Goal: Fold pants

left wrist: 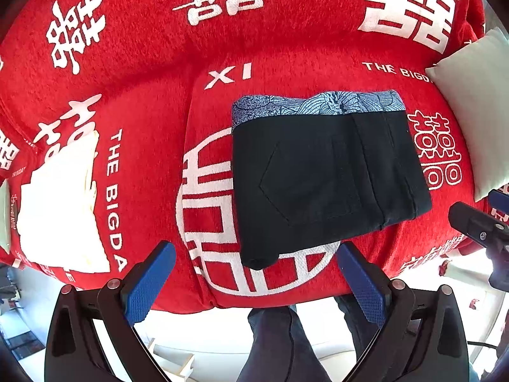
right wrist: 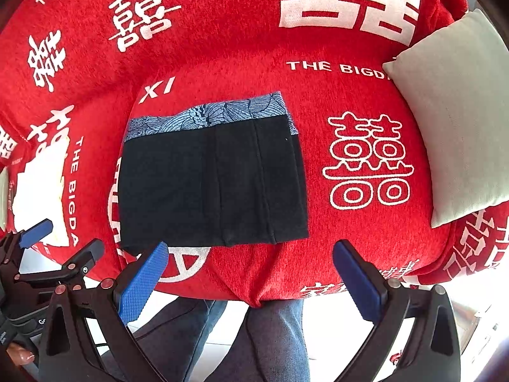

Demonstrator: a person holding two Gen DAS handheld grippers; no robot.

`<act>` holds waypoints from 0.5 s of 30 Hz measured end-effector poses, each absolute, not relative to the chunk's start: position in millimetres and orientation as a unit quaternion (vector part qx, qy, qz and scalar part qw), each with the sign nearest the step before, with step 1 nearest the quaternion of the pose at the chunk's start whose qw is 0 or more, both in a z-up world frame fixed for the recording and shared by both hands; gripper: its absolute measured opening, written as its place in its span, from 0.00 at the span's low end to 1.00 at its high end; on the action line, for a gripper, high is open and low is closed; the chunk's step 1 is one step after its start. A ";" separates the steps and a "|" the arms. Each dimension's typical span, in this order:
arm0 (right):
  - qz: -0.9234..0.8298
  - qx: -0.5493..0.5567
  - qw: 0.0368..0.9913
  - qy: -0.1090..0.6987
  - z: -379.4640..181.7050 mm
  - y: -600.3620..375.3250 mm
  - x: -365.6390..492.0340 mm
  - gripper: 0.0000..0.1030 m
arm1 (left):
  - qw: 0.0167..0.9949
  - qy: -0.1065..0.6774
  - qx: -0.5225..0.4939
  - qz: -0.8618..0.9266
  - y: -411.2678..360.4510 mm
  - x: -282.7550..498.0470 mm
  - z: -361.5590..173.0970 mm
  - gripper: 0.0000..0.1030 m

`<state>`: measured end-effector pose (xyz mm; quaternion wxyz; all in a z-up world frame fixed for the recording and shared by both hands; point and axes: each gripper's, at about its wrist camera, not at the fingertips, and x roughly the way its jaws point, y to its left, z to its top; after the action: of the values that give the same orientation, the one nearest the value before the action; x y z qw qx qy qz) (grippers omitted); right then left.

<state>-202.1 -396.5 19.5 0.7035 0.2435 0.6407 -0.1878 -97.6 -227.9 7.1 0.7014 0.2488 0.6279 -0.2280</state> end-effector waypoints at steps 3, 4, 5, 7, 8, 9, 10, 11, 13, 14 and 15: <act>-0.186 0.242 0.704 0.641 19.4 -395.3 -200.9 1.00 | 0.702 0.628 0.247 -0.227 -227.7 -98.2 7.9 0.99; -0.185 0.241 0.705 0.641 19.3 -395.0 -200.5 1.00 | 0.702 0.628 0.247 -0.227 -227.7 -98.2 8.0 0.99; -0.184 0.241 0.705 0.641 19.5 -394.9 -200.2 1.00 | 0.703 0.627 0.246 -0.227 -227.7 -98.2 8.4 0.99; -0.183 0.240 0.706 0.641 19.4 -394.8 -199.7 1.00 | 0.704 0.627 0.246 -0.226 -227.8 -98.6 8.4 0.99; -0.183 0.240 0.706 0.641 19.3 -394.5 -199.4 1.00 | 0.704 0.627 0.246 -0.226 -227.9 -98.8 8.2 0.99; -0.182 0.239 0.706 0.642 19.3 -394.4 -199.2 1.00 | 0.704 0.627 0.246 -0.225 -227.9 -98.7 8.2 0.99; -0.182 0.239 0.706 0.642 18.9 -393.9 -199.2 1.00 | 0.704 0.628 0.244 -0.225 -227.7 -98.6 7.9 0.99; -0.182 0.238 0.705 0.642 18.8 -393.7 -198.9 1.00 | 0.704 0.628 0.244 -0.225 -227.6 -98.4 7.8 0.99; -0.182 0.238 0.705 0.643 18.0 -393.5 -198.5 1.00 | 0.704 0.629 0.243 -0.224 -227.3 -97.9 7.5 0.99; -0.182 0.238 0.704 0.644 17.8 -393.1 -198.4 1.00 | 0.704 0.629 0.244 -0.224 -227.2 -97.8 7.6 0.99; -0.181 0.237 0.704 0.644 17.4 -393.2 -198.1 1.00 | 0.704 0.629 0.244 -0.223 -226.7 -97.8 7.3 0.99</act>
<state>-198.1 -393.2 17.4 0.7041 0.2372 0.6443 -0.1812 -97.8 -226.7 7.3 0.7035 0.2438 0.6290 -0.2233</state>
